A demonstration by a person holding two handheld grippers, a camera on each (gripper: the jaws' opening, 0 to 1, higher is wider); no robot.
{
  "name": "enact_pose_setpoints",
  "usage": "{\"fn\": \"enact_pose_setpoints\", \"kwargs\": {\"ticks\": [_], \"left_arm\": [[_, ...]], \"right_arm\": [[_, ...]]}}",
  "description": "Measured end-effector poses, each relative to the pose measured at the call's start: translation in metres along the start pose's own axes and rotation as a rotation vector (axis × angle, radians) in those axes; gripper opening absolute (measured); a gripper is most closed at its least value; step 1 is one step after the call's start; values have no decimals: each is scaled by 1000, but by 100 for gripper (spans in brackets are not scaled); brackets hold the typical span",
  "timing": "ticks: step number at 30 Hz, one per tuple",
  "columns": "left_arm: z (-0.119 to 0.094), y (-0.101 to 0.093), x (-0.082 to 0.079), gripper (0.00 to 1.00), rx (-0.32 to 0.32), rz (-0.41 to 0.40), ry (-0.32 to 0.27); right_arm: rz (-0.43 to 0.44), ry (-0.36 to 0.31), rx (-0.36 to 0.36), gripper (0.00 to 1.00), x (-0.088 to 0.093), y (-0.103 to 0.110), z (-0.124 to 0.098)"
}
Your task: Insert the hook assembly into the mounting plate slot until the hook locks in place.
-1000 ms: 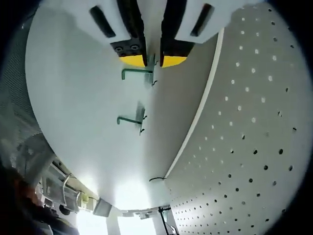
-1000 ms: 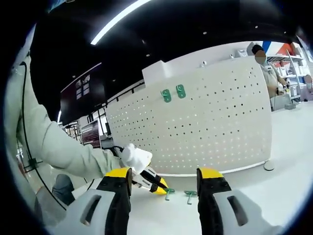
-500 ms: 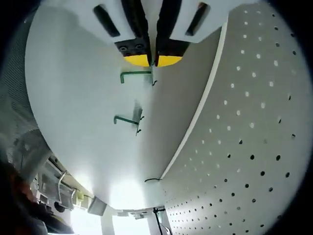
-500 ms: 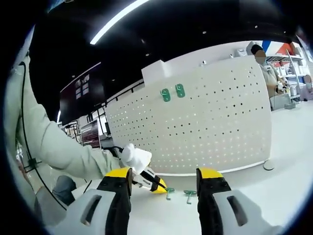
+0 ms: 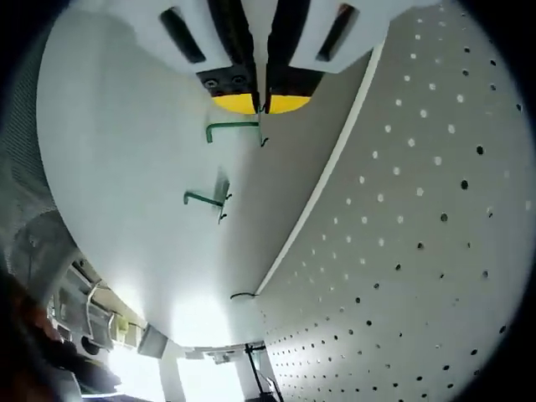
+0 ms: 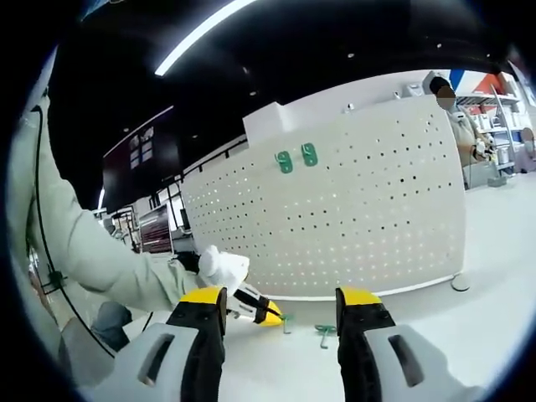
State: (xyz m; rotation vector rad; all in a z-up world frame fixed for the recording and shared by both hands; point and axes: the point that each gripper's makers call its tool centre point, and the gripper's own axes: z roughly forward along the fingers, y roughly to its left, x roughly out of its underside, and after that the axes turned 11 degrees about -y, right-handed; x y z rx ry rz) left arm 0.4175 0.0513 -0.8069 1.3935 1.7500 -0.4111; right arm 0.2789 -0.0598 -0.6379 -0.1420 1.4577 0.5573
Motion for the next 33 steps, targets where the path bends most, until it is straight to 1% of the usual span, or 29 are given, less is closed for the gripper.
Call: {"fn": "enact_pose_setpoints", "kwargs": {"ticks": [4, 11, 18, 21, 22, 25, 33], "left_arm": [[-6, 5, -4, 3, -34, -9, -23], [-17, 9, -10, 3, -74, -28, -58], [-26, 11, -23, 3, -125, -92, -124], [-32, 11, -31, 3, -145, -110, -154], [-34, 12, -33, 3, -151, -109, -156], [-43, 15, -45, 3, -176, -105, -198], [-64, 17, -67, 3, -211, -92, -261]], "right_arm": [[1, 3, 1, 50, 1, 0, 0], [-19, 14, -14, 50, 3, 3, 1], [-21, 19, -13, 50, 4, 3, 1], [-29, 21, -17, 50, 5, 4, 1], [-30, 21, -18, 50, 5, 4, 1], [-30, 22, -16, 50, 5, 3, 0], [-36, 14, -17, 50, 3, 4, 0]]}}
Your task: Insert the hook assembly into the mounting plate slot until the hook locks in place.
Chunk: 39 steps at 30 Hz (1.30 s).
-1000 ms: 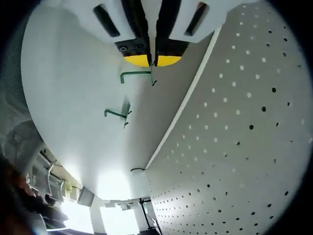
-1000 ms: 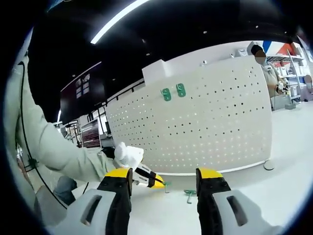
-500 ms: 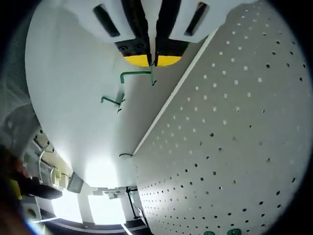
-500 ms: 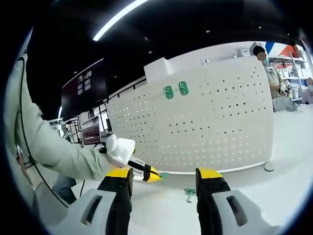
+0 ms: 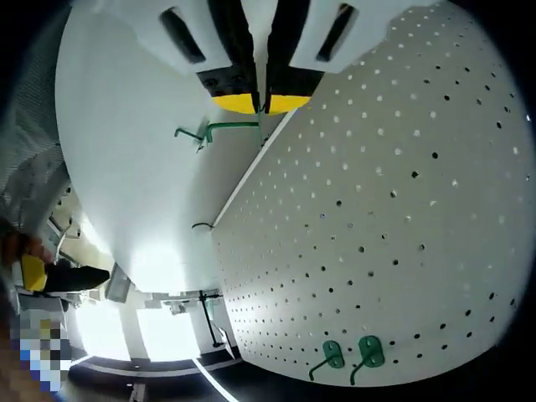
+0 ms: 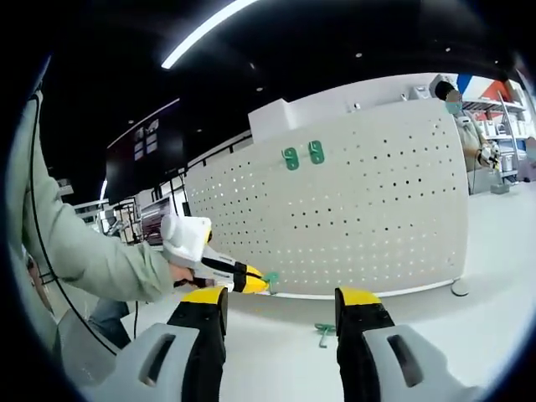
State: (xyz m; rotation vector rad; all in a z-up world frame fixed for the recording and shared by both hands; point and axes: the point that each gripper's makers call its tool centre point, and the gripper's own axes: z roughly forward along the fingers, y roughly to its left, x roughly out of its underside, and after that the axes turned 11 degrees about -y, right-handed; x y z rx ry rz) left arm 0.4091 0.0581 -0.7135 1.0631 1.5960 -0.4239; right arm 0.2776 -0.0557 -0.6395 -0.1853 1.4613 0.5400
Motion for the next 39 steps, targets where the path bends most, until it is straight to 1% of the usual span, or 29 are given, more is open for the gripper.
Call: {"fn": "enact_pose_setpoints", "kwargs": {"ticks": [4, 13, 18, 22, 29, 30, 33, 36, 39], "left_arm": [[-6, 0, -14, 3, -21, -14, -42], [-21, -9, -48, 3, -56, -42, -143], [-29, -12, -56, 3, -73, -60, -174], [-39, -16, -70, 3, -89, -74, -219], [-52, -20, -82, 3, -112, -105, -271], [-54, -22, -83, 3, -108, -116, -277], [-57, -26, -84, 3, -113, -132, -293], [-60, -29, -84, 3, -116, -179, -309], [-64, -30, -84, 3, -128, -200, -328]], "right_arm": [[-7, -4, -5, 49, -1, 1, 0], [-17, -9, -13, 49, -3, 4, 0], [-22, -10, -18, 49, -3, 5, 0], [-20, -11, -16, 49, -4, 5, -1], [-22, -9, -24, 49, -3, 7, -1], [-22, -9, -24, 49, -3, 7, -1], [-22, -10, -25, 49, -3, 7, -1], [-25, -10, -26, 49, -3, 7, -1], [-28, -8, -29, 48, -3, 8, -1]]}}
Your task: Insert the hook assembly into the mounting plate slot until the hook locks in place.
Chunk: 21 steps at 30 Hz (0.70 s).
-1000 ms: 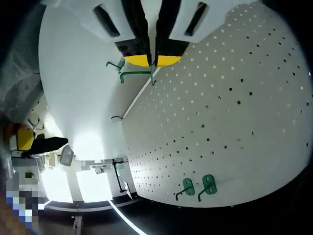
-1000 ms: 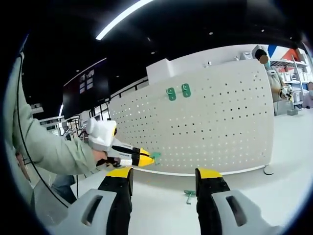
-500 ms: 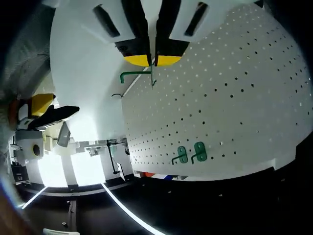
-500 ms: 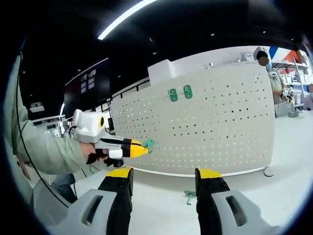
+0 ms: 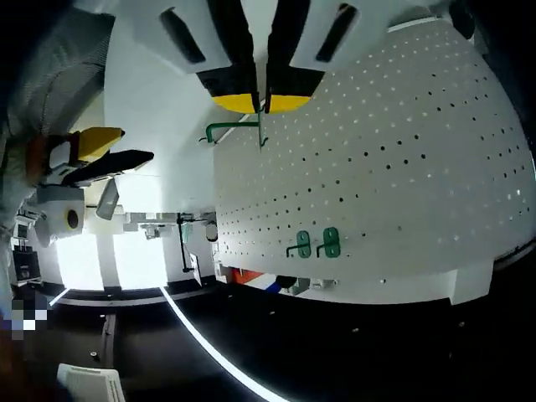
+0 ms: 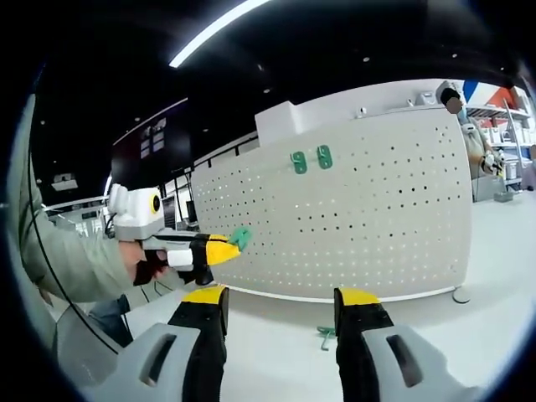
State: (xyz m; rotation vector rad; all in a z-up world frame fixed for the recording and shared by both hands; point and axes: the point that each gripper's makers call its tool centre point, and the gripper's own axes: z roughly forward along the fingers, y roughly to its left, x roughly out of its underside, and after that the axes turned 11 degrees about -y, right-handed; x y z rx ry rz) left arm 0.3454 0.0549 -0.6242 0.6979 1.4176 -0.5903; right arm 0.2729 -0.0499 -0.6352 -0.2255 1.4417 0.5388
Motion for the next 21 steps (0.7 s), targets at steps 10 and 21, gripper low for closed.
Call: {"fn": "enact_pose_setpoints", "kwargs": {"ticks": [10, 21], "left_arm": [[-12, -2, -1, 3, -47, -98, -61], [-21, -7, -7, 3, -57, -143, -113]], "right_arm": [[-10, 25, -13, 47, 6, 4, 1], [-29, 36, -19, 43, 7, 6, 0]]}}
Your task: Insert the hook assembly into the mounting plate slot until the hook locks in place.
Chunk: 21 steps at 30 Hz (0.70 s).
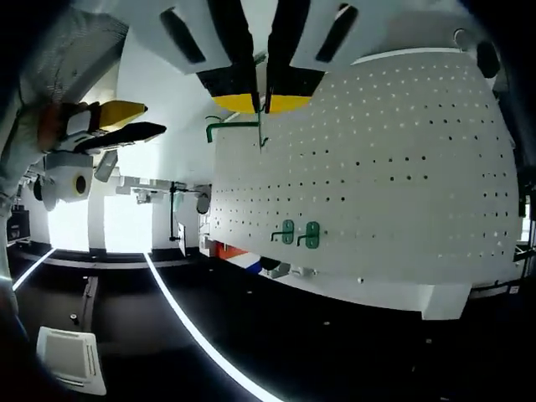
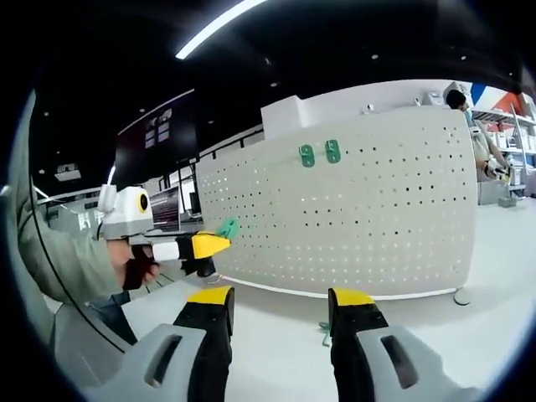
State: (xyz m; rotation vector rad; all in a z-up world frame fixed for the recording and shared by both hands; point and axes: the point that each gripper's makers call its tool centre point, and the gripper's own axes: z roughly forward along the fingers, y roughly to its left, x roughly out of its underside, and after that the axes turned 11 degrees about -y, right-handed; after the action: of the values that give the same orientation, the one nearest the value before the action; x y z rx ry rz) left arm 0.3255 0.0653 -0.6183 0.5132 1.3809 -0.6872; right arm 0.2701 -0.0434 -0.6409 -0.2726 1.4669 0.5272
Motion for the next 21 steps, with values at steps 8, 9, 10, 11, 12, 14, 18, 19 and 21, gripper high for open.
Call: {"fn": "enact_pose_setpoints", "kwargs": {"ticks": [8, 9, 10, 11, 12, 14, 18, 19, 21], "left_arm": [[0, -8, -2, 3, 19, -2, -18], [-1, -8, -2, 3, 20, -1, -20], [-1, -9, -3, 3, 20, 0, -23], [-1, -10, -3, 3, 23, -3, -24], [-1, -12, -2, 3, 29, -4, -24], [0, -15, -3, 3, 37, -1, -28], [2, -19, -3, 3, 49, -5, -31], [2, -20, -4, 3, 52, -6, -33], [2, -22, -5, 3, 57, -5, -37]], "right_arm": [[-14, 4, -8, 42, -2, 3, -1], [-10, 4, -12, 42, -2, 4, -1], [-5, 3, -13, 42, -3, 5, -2], [-7, 1, -11, 41, -5, 5, -2], [-7, -1, -11, 41, -6, 6, -2], [2, -14, -15, 40, -12, 8, -1], [-2, -35, -36, 38, -23, 17, 4], [-3, -40, -42, 37, -25, 18, 5], [-2, -50, -50, 36, -30, 22, 8]]}}
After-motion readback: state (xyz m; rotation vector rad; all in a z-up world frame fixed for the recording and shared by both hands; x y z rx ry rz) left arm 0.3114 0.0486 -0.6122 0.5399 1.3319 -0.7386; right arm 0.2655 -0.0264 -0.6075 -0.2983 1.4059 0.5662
